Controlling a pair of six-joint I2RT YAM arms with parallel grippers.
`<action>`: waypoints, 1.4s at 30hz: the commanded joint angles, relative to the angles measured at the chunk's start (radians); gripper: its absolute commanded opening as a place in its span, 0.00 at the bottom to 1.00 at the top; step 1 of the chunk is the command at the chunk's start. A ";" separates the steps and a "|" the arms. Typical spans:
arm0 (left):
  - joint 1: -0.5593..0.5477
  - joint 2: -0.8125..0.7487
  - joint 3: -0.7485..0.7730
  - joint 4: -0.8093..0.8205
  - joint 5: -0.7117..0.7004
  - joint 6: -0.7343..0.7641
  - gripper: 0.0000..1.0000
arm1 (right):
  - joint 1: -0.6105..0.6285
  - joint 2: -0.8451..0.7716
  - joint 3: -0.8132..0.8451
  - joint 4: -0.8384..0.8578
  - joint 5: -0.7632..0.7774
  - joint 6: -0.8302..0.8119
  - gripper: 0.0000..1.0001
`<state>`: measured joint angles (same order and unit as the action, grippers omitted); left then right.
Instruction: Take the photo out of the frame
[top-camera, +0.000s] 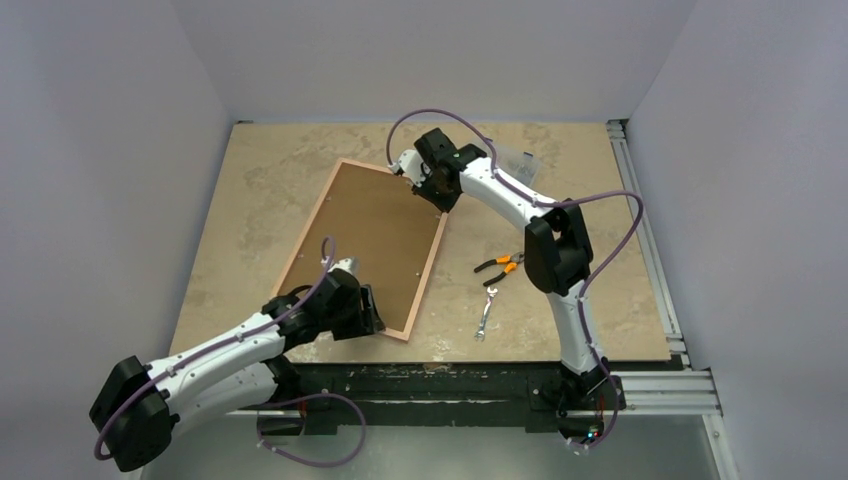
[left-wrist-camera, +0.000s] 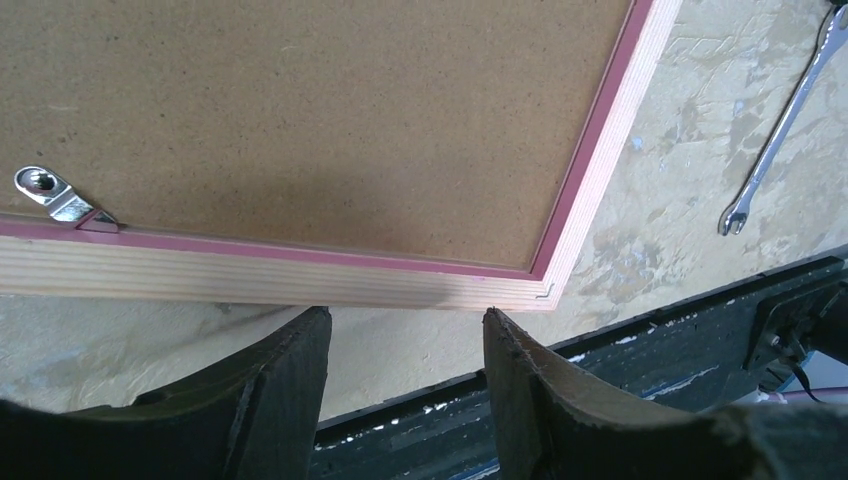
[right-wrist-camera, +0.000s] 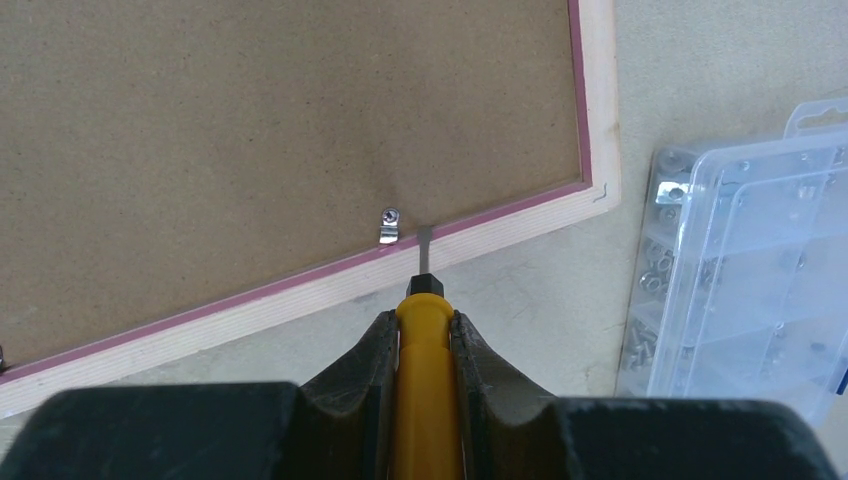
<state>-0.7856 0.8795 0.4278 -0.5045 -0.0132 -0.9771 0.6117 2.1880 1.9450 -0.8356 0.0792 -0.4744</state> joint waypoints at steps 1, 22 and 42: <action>0.006 0.032 -0.014 0.063 0.003 -0.016 0.55 | 0.005 -0.020 0.003 -0.060 -0.043 -0.028 0.00; 0.006 0.122 -0.040 0.146 0.009 -0.008 0.55 | 0.022 -0.080 -0.080 0.025 -0.268 0.046 0.00; 0.006 -0.023 -0.050 0.076 -0.006 0.007 0.56 | 0.206 -0.283 -0.332 0.035 -0.004 0.221 0.00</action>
<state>-0.7856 0.8597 0.3809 -0.4267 0.0055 -0.9840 0.8055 1.9560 1.6638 -0.7994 0.0280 -0.2726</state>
